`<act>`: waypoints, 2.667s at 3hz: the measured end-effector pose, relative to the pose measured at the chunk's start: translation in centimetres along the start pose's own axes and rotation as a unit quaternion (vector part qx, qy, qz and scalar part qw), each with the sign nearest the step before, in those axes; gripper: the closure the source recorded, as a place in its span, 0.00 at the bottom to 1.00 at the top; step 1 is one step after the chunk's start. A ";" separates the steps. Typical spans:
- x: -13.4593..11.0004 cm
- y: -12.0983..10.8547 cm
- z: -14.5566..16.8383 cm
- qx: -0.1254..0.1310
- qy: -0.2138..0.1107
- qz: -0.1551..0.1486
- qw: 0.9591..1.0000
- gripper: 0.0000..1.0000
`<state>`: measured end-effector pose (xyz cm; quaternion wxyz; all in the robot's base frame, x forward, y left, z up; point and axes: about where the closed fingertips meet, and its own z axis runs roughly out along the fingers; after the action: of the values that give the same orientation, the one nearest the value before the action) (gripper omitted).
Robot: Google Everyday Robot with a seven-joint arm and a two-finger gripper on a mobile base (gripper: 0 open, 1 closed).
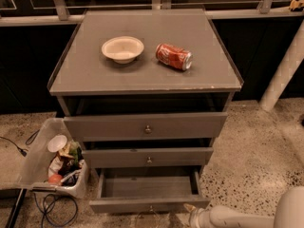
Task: Close bottom drawer
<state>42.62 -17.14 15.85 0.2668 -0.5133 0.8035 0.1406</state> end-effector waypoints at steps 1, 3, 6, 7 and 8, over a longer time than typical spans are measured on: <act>-1.0 -1.5 1.8 -0.008 -0.008 -0.007 1.000 0.34; -4.6 -7.6 4.4 -0.001 -0.044 -0.017 0.999 0.79; -5.4 -9.6 4.1 0.025 -0.038 -0.019 0.999 0.47; -5.4 -9.6 4.1 0.025 -0.038 -0.019 0.999 0.24; -5.4 -9.6 4.1 0.025 -0.038 -0.019 0.999 0.00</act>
Offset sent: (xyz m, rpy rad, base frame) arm 0.0932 0.0296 -0.0160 0.0791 -0.0402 0.0586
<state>54.22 -15.19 16.01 0.3120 -0.5159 0.7863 0.1351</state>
